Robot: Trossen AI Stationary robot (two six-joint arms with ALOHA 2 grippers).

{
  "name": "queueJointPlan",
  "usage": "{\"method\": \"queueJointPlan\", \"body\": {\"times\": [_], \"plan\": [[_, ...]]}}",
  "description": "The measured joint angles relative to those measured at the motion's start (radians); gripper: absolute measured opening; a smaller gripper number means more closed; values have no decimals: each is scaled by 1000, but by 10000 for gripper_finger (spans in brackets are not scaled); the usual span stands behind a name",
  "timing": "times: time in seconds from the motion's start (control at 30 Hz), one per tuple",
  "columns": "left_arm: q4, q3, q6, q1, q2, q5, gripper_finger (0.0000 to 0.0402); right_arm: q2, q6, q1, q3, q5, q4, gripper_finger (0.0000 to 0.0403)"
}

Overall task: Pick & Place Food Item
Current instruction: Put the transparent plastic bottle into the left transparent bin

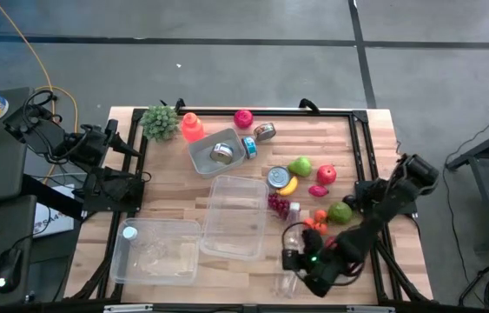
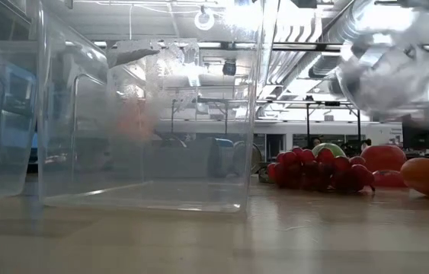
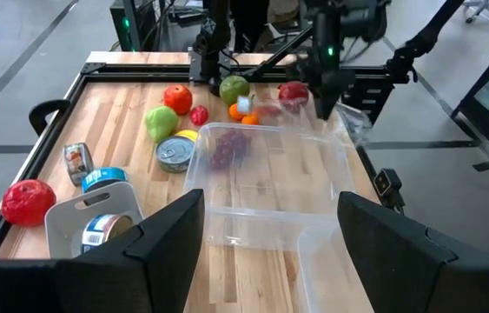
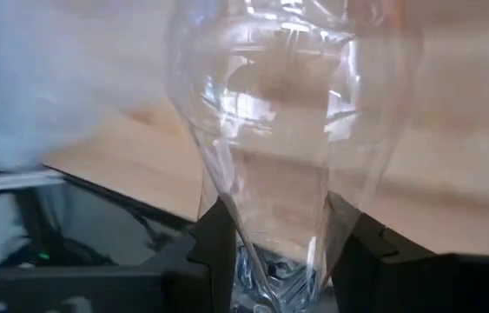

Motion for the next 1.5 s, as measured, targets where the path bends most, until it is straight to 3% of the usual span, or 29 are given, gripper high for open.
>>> {"method": "queueJointPlan", "body": {"times": [0.3, 0.57, 0.73, 0.87, 1.0, 1.1, 1.2, 1.4, 1.5], "plan": [[94, 0, -83, 0, 0, 0, 257, -135, -217, -3, 75, 233, 22, 116], [167, 0, -90, 0, 11, 0, 257, -162, -627, -64, 217, 304, 40, 115], [244, 0, -102, 0, 44, -6, 257, -164, -1004, -143, 265, 324, 206, 116], [365, 0, -38, 0, 86, -34, 257, -164, -1250, -220, 268, 302, 350, 115], [507, 0, 30, 0, 135, -61, 257, -164, -1394, -292, 268, 208, 429, 115], [612, 0, 100, 9, 180, -101, 257, -164, -1427, -332, 268, 147, 431, 115], [703, 0, 199, 34, 230, -209, 257, -164, -1456, -365, 268, 103, 427, 115], [726, 0, 283, 89, 323, -376, 257, -152, -1519, -390, 268, 89, 428, 115], [745, 0, 282, 122, 371, -399, 257, -132, -1533, -390, 269, 92, 433, 115]]}}
